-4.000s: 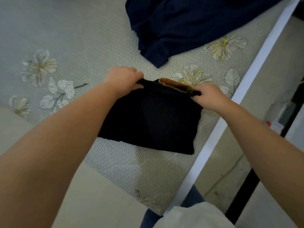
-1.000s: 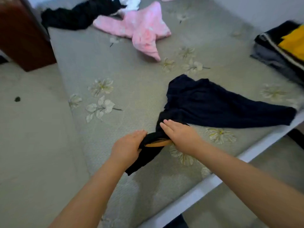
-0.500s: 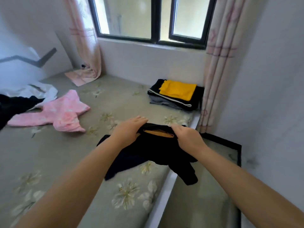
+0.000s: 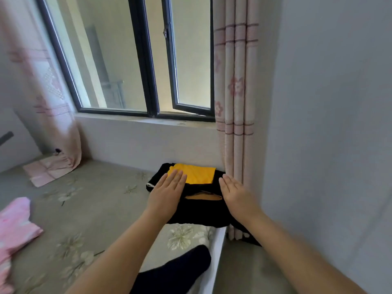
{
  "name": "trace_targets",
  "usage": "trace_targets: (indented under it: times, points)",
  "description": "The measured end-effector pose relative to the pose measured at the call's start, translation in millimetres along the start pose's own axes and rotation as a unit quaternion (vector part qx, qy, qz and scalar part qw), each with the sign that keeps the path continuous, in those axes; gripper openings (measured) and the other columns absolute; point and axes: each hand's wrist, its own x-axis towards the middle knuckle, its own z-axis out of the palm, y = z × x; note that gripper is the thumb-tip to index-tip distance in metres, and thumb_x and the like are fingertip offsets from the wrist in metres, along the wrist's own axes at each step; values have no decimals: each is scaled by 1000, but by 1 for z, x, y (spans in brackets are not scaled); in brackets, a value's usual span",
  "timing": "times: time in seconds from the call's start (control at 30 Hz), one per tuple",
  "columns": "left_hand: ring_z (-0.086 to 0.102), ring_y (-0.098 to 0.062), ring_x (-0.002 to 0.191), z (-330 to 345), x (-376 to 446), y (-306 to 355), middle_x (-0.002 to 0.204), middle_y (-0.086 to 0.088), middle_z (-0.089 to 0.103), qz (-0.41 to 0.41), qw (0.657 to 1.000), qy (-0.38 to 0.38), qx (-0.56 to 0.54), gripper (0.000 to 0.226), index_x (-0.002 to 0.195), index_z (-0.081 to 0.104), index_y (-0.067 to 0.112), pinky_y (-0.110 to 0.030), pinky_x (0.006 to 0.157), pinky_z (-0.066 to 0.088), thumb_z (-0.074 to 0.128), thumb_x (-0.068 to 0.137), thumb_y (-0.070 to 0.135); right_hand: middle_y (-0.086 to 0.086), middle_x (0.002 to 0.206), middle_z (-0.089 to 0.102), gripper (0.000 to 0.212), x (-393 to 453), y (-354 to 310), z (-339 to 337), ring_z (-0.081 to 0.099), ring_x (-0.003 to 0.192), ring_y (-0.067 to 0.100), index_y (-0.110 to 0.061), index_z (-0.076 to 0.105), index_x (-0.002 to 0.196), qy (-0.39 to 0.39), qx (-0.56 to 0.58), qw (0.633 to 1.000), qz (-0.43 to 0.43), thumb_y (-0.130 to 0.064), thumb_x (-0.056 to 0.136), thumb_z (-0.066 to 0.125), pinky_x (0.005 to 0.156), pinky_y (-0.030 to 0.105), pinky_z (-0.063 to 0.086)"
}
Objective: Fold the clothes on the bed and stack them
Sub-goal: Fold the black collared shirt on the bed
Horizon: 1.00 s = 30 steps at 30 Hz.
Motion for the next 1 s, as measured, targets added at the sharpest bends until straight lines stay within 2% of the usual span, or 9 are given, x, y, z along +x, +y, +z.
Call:
trace_targets:
  times: [0.1, 0.37, 0.53, 0.63, 0.73, 0.8, 0.9, 0.97, 1.0]
  points:
    - [-15, -18, 141, 23, 53, -9, 154, -1, -14, -11, 1000, -12, -8, 54, 144, -14, 15, -28, 111, -15, 18, 100, 17, 15, 85, 72, 31, 32, 29, 42, 71, 78, 23, 1, 73, 83, 7, -5, 1000, -14, 0, 56, 58, 64, 30, 58]
    - [-11, -16, 142, 116, 202, -81, 154, -1, -12, 14, 997, -54, -48, 55, 145, -11, 14, -28, 113, -11, 19, 99, 10, 12, 80, 73, 37, 134, 66, 186, 71, 73, 20, 0, 74, 77, -44, -4, 999, -17, -2, 43, 59, 62, 27, 57]
    - [-9, -17, 142, 194, 299, -132, 155, -3, -10, 26, 995, -84, -40, 57, 145, -10, 14, -28, 113, -10, 22, 98, 12, 9, 77, 73, 42, 196, 87, 292, 71, 70, 16, -2, 75, 75, -97, 0, 995, -31, -1, 60, 36, 62, 22, 55]
    - [-7, -17, 142, 226, 362, -156, 155, -4, -8, 18, 997, -76, -23, 55, 145, -9, 13, -28, 113, -8, 21, 99, 13, 16, 78, 72, 34, 237, 102, 348, 71, 69, 22, 5, 72, 78, -98, 11, 995, -1, 4, 46, 59, 57, 27, 55]
    - [-4, -18, 143, 254, 414, -176, 155, -6, -5, -2, 999, -50, -18, 53, 146, -6, 14, -27, 113, -8, 20, 100, 14, 23, 82, 70, 49, 270, 117, 396, 70, 71, 31, 11, 70, 84, -104, 39, 994, 24, 10, 37, 83, 55, 36, 55]
    - [-1, -18, 143, 275, 431, -188, 155, -5, -2, -20, 999, -38, -26, 51, 146, -1, 16, -27, 113, -7, 21, 100, 15, 22, 85, 71, 53, 279, 118, 426, 70, 74, 30, 8, 70, 88, -100, 46, 993, 32, 2, 38, 89, 56, 37, 55]
    - [1, -20, 143, 322, 431, -198, 155, -5, 0, -64, 995, -75, -24, 53, 147, 1, 18, -31, 114, -4, 24, 100, 15, 20, 96, 70, 49, 264, 98, 483, 69, 87, 30, 5, 69, 97, -125, 97, 987, 23, -7, 54, 86, 68, 37, 57]
    - [-3, -22, 143, 360, 415, -194, 155, -6, -4, -97, 985, -140, 0, 58, 147, -3, 19, -34, 115, -1, 28, 98, 13, 22, 127, 54, 54, 242, 73, 517, 53, 118, 31, 4, 51, 125, -254, 126, 959, 20, -13, 77, 71, 95, 38, 47]
    - [-6, -23, 143, 378, 404, -189, 155, -6, -6, -109, 977, -183, 3, 62, 146, -6, 19, -36, 115, 0, 31, 97, 11, 19, 145, 34, 58, 225, 62, 535, 33, 135, 30, 1, 31, 139, -344, 145, 928, 14, -18, 90, 55, 108, 39, 32]
